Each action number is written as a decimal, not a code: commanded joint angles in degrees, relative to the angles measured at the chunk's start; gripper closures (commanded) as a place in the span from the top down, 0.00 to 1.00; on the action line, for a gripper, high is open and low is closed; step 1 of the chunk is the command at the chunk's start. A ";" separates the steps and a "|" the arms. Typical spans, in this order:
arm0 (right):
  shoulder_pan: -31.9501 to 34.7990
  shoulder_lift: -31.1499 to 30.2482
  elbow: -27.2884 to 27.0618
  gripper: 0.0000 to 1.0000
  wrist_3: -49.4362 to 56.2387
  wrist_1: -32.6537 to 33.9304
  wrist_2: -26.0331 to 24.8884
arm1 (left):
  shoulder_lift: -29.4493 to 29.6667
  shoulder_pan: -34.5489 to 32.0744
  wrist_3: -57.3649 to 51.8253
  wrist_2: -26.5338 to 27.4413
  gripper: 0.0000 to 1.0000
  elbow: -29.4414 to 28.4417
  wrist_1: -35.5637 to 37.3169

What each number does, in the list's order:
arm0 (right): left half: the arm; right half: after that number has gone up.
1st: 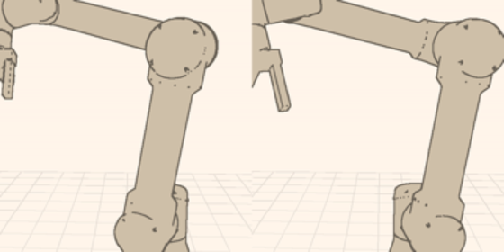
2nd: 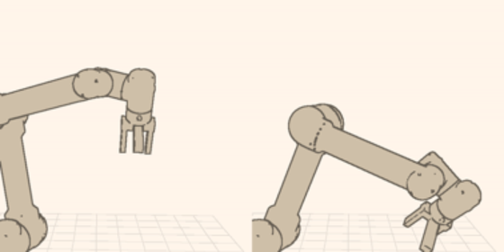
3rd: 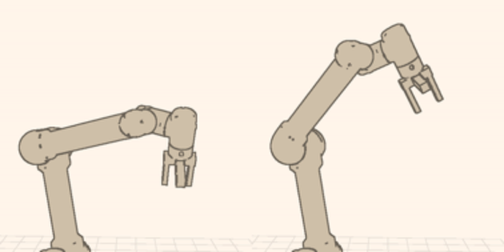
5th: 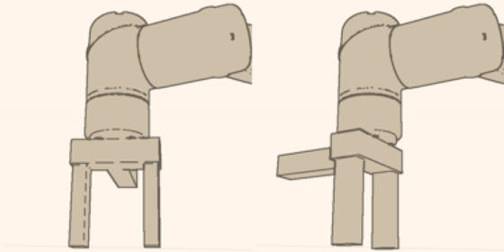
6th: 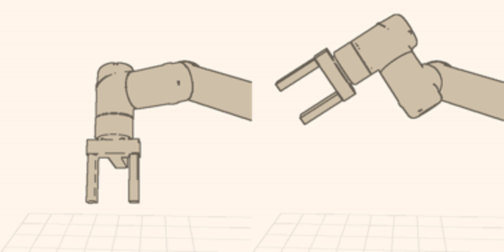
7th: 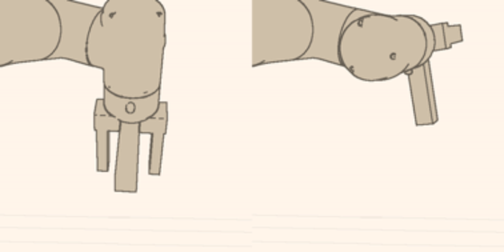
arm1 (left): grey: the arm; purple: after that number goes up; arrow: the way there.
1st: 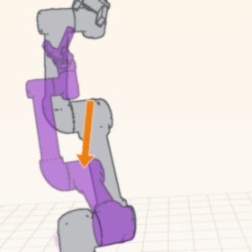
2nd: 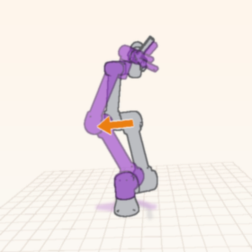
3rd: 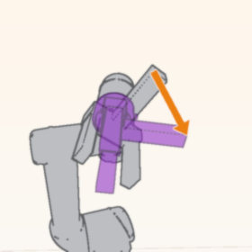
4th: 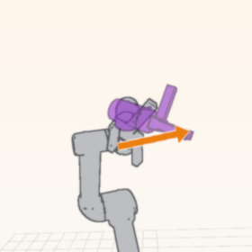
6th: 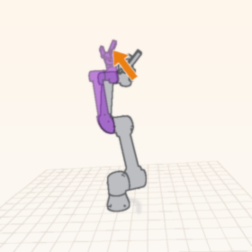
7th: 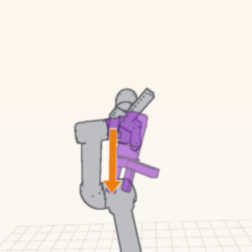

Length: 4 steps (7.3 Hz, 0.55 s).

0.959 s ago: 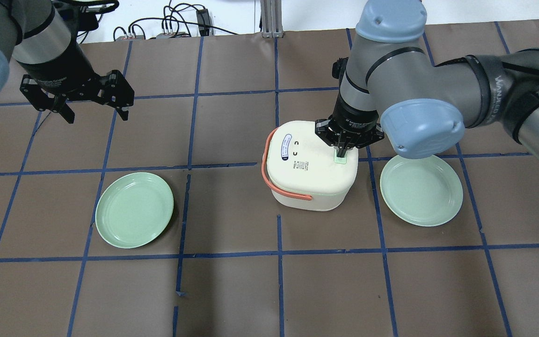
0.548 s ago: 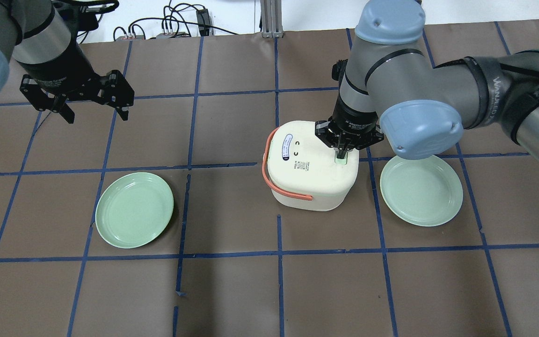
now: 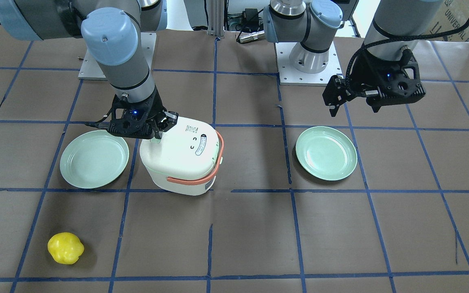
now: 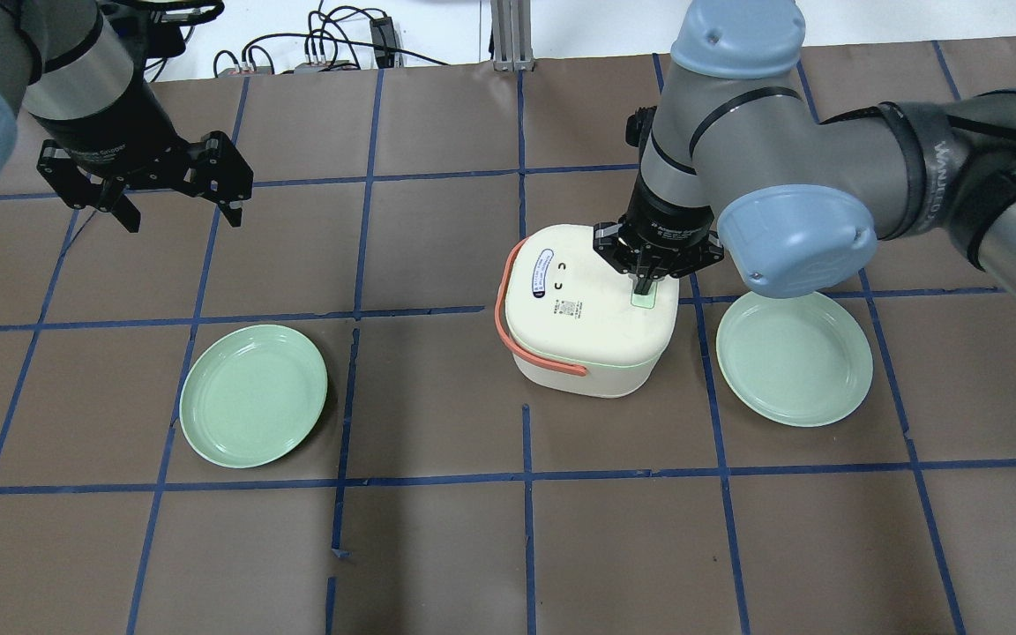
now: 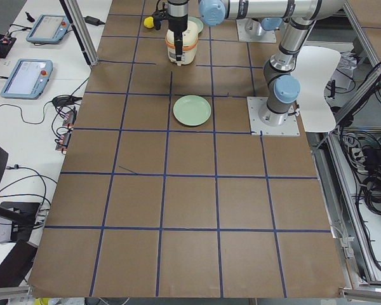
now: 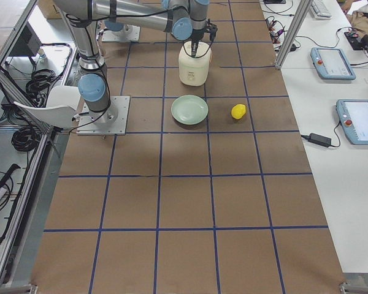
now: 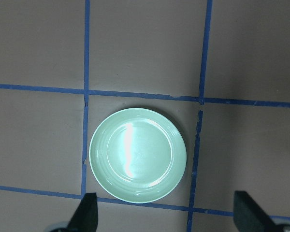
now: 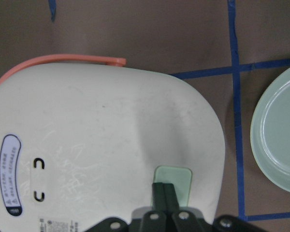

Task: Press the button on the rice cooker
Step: 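Raise the right gripper away as the cooker lid pops open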

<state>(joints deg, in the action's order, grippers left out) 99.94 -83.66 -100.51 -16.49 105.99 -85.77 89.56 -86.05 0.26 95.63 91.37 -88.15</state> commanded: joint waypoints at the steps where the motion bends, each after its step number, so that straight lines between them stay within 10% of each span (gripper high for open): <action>1: -0.01 -0.37 5.46 0.18 0.05 -2.27 -0.01 | 0.00 0.00 0.00 0.00 1.00 0.04 0.00; 4: -4.55 0.95 21.02 0.45 2.93 -19.99 -0.80 | 0.00 0.00 0.00 0.00 1.00 0.04 0.00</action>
<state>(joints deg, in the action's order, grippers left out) 97.96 -83.20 -85.54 -15.39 92.90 -86.27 89.56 -86.05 0.26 95.63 91.40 -88.15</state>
